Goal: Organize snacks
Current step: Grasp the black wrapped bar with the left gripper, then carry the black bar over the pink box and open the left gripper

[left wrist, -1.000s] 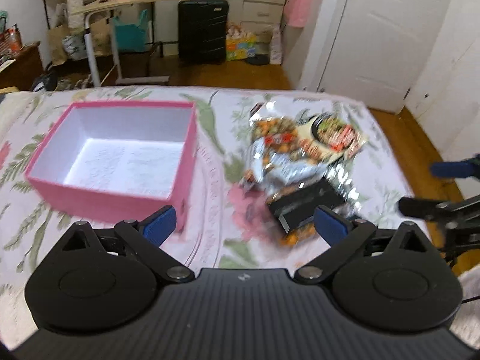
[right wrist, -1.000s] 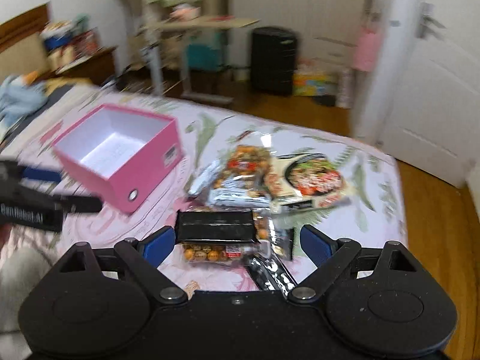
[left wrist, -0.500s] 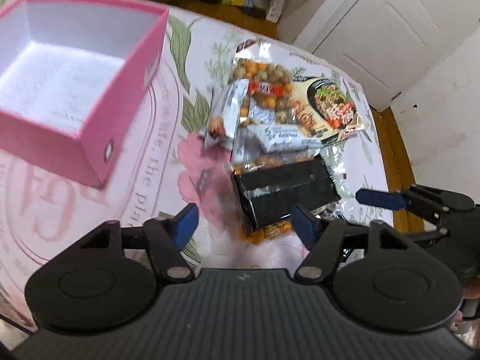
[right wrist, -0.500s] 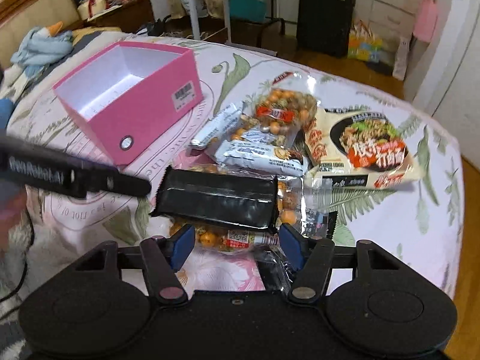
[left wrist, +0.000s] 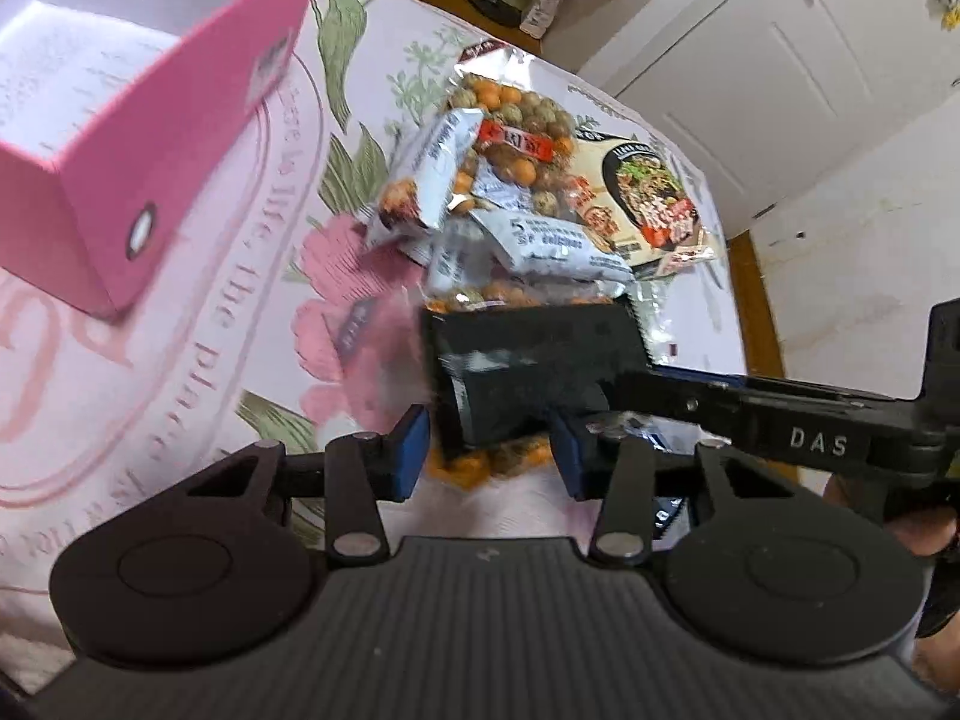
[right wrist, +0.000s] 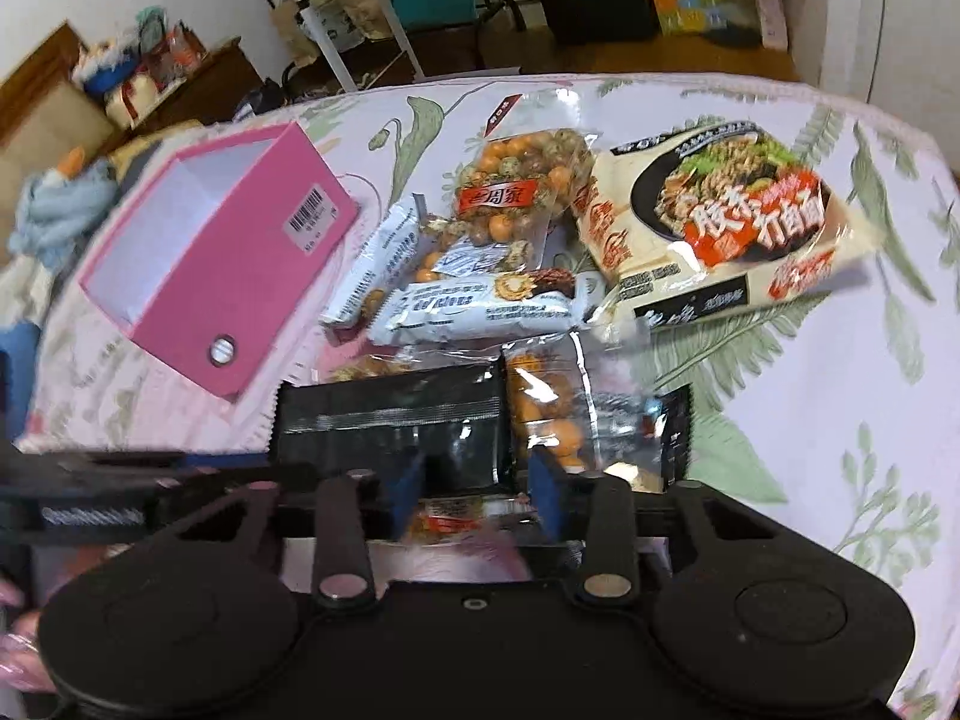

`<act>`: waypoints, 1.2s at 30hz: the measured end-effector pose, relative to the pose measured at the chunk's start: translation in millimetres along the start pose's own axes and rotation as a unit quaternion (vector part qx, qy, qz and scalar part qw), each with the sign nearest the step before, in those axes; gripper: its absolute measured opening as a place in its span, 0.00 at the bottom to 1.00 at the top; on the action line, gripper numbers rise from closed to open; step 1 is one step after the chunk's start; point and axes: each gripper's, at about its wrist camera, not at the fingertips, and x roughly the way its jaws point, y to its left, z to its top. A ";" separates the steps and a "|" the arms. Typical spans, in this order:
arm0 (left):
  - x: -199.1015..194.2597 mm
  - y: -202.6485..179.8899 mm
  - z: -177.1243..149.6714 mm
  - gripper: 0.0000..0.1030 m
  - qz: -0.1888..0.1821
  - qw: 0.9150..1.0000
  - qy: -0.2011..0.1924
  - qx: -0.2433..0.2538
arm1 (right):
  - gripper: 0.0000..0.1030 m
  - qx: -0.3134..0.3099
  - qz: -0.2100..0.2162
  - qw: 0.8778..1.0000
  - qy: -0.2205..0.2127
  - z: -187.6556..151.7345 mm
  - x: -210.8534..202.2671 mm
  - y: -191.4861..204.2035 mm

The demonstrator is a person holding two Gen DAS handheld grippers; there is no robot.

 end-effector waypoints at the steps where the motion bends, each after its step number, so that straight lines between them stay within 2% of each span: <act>1: -0.1 -2.1 -1.7 0.42 0.004 1.000 -0.005 0.008 | 0.29 -0.001 -0.003 1.000 -0.001 0.3 -1.0 1.1; 2: -1.4 -4.4 -3.2 0.41 0.007 1.000 -0.012 0.017 | 0.25 -0.006 -0.008 1.000 -0.003 0.2 -2.3 3.0; 5: -3.7 -8.7 -4.4 0.39 0.015 0.999 -0.021 0.035 | 0.24 -0.007 -0.014 1.000 -0.001 -0.1 -4.8 5.5; 14: -9.6 -20.3 -11.5 0.39 0.037 0.995 -0.005 0.098 | 0.24 -0.019 -0.031 0.999 0.023 -4.6 -7.5 17.6; 21: -31.6 -29.1 -15.7 0.39 0.049 0.990 0.002 0.133 | 0.24 0.004 -0.034 0.998 0.051 -13.7 -18.4 32.5; 26: -58.0 -30.7 -16.5 0.39 0.044 0.989 -0.003 0.141 | 0.24 -0.021 -0.044 0.998 0.040 -19.5 -38.5 57.8; 29: -69.0 -33.8 -16.4 0.39 0.053 0.986 0.000 0.156 | 0.24 -0.037 -0.055 0.997 0.036 -20.9 -47.0 75.1; 36: -95.7 -22.8 -16.6 0.39 0.054 0.987 0.027 0.146 | 0.24 -0.046 -0.059 0.996 0.058 -25.8 -54.5 103.7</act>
